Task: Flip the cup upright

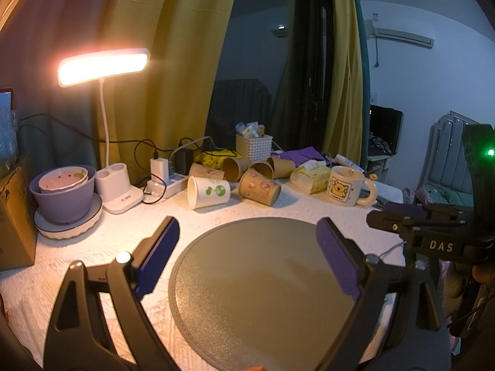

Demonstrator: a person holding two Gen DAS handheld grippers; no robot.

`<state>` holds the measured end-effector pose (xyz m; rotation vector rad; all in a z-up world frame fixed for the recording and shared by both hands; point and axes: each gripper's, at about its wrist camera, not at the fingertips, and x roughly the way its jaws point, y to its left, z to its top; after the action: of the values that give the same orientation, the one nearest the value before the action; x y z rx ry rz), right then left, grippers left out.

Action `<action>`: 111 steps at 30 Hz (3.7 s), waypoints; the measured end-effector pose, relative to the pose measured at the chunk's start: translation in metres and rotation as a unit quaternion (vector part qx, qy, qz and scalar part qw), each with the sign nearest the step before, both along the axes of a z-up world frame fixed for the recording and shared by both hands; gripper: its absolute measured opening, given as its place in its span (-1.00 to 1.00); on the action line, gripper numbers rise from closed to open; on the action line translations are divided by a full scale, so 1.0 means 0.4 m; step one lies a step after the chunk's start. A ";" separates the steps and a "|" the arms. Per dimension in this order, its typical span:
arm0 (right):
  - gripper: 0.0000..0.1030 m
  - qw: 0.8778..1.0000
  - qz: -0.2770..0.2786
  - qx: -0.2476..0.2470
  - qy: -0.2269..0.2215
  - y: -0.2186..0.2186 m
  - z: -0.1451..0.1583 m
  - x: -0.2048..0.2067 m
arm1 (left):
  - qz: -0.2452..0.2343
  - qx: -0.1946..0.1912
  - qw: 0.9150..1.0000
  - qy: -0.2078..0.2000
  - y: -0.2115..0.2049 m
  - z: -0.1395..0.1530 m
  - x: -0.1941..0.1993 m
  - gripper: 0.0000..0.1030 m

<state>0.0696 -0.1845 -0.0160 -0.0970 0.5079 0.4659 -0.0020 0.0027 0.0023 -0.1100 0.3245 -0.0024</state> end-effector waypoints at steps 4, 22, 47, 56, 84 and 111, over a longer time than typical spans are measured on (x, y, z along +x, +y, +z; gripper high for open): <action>-0.08 1.000 0.000 0.000 0.000 0.000 0.000 0.000 | 0.000 0.000 1.000 0.000 0.000 0.000 0.000 0.77; -0.08 1.000 0.006 -0.005 0.000 0.003 -0.008 0.021 | 0.003 0.005 1.000 0.010 -0.002 -0.008 0.014 0.77; -0.08 0.998 0.029 -0.039 0.048 -0.012 -0.054 0.393 | 0.006 0.016 0.988 0.156 -0.072 -0.052 0.402 0.77; -0.08 0.995 0.059 -0.060 0.045 0.006 -0.041 0.535 | 0.008 -0.042 0.977 0.209 -0.078 -0.084 0.616 0.76; -0.08 0.996 0.055 -0.061 0.018 -0.021 0.000 0.668 | 0.009 -0.143 0.948 0.285 -0.054 -0.184 0.905 0.27; 0.35 0.983 0.147 0.065 0.085 0.034 0.022 0.199 | -0.090 0.089 0.986 0.106 -0.135 -0.081 0.226 0.26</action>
<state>0.1490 -0.1707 -0.0072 -0.0064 0.6323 0.7999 0.0884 -0.0512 -0.0300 0.0983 0.5457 -0.1413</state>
